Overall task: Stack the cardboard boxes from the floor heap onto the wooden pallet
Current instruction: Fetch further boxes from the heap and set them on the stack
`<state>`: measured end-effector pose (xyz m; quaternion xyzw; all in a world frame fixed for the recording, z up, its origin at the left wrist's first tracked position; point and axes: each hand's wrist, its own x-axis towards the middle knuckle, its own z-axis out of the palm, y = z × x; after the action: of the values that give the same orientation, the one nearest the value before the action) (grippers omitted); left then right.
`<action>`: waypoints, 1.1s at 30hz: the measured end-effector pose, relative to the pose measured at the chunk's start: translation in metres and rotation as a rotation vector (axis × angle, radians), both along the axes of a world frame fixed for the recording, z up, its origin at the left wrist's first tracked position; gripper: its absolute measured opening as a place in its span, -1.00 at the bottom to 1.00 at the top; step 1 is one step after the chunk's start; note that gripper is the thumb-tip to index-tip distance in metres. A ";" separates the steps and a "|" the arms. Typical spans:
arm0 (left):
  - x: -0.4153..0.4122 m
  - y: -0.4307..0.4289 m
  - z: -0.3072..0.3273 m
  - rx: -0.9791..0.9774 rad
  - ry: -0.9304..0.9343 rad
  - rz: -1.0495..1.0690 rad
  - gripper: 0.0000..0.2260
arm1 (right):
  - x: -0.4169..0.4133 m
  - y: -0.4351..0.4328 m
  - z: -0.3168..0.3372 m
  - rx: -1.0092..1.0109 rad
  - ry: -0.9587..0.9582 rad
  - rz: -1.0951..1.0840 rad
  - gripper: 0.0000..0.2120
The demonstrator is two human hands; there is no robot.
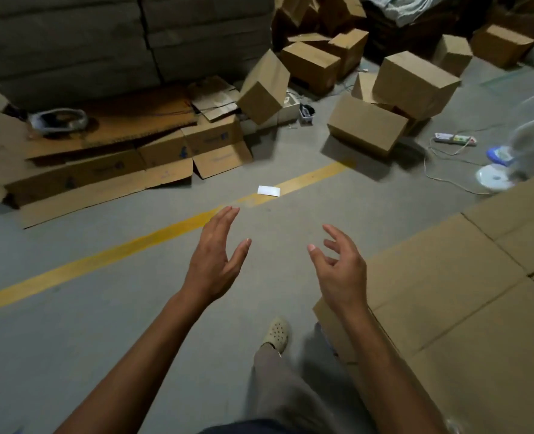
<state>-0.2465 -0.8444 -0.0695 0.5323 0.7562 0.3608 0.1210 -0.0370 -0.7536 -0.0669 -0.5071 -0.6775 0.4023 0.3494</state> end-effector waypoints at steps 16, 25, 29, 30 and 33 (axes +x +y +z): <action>-0.174 0.293 0.006 -0.110 -0.022 0.141 -0.44 | -0.190 0.336 0.006 -0.052 -0.033 0.129 -0.59; -0.320 0.522 -0.041 -0.151 -0.083 0.114 -0.48 | -0.325 0.555 -0.045 -0.096 -0.184 0.129 -0.55; -0.387 0.630 -0.055 -0.235 -0.084 0.056 -0.48 | -0.379 0.655 -0.054 -0.139 -0.254 0.122 -0.52; -0.403 0.657 -0.057 -0.251 -0.079 0.044 -0.48 | -0.391 0.680 -0.056 -0.157 -0.267 0.116 -0.52; -0.447 0.738 -0.060 -0.286 -0.072 0.028 -0.47 | -0.424 0.756 -0.065 -0.234 -0.276 0.105 -0.49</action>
<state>-0.6936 -0.1068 -0.1299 0.4857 0.8024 0.2698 0.2178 -0.4612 0.0020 -0.1322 -0.5585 -0.6932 0.4227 0.1701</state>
